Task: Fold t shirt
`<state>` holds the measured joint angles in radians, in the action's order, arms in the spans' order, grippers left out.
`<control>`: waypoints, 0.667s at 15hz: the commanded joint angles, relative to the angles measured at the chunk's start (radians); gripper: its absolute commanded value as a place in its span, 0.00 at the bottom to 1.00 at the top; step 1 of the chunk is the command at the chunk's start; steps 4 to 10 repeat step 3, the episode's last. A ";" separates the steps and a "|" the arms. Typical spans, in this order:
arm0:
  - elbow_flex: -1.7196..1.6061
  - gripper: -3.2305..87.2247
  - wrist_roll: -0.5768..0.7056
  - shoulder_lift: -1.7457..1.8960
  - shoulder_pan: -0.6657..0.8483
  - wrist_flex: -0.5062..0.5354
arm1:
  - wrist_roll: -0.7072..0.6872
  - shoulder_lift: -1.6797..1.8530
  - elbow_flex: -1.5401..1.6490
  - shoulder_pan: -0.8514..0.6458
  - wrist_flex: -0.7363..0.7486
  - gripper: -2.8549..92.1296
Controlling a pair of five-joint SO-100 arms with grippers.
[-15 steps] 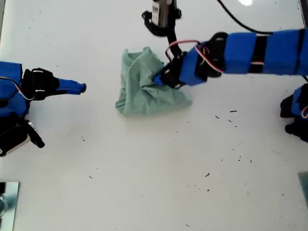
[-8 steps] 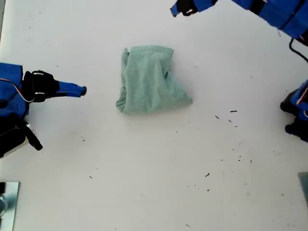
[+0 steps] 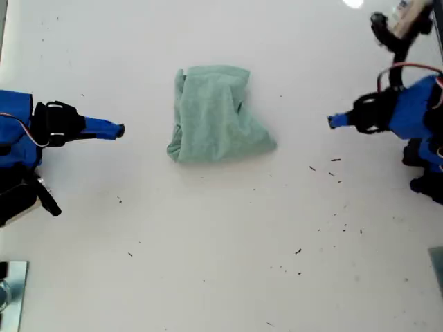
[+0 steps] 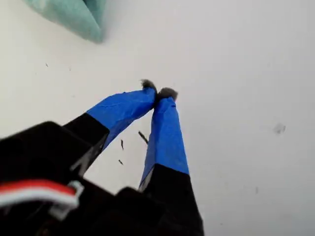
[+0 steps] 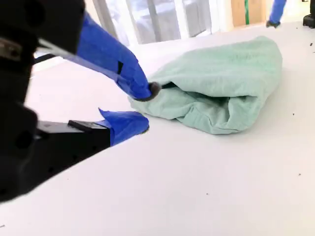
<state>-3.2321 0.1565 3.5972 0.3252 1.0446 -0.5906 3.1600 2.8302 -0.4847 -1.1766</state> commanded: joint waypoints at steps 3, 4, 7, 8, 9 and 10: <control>-0.011 0.10 0.009 0.008 -0.014 -0.017 | 0.437 0.347 0.276 0.040 -0.153 0.08; -0.011 0.10 0.009 0.008 -0.014 -0.017 | 0.437 0.347 0.276 0.040 -0.153 0.08; -0.011 0.10 0.009 0.008 -0.014 -0.017 | 0.437 0.347 0.276 0.040 -0.153 0.08; -0.011 0.10 0.009 0.008 -0.014 -0.017 | 0.437 0.347 0.276 0.040 -0.153 0.08; -0.011 0.10 0.009 0.008 -0.014 -0.017 | 0.437 0.347 0.276 0.040 -0.153 0.08; -0.011 0.10 0.009 0.008 -0.014 -0.017 | 0.437 0.347 0.276 0.040 -0.153 0.08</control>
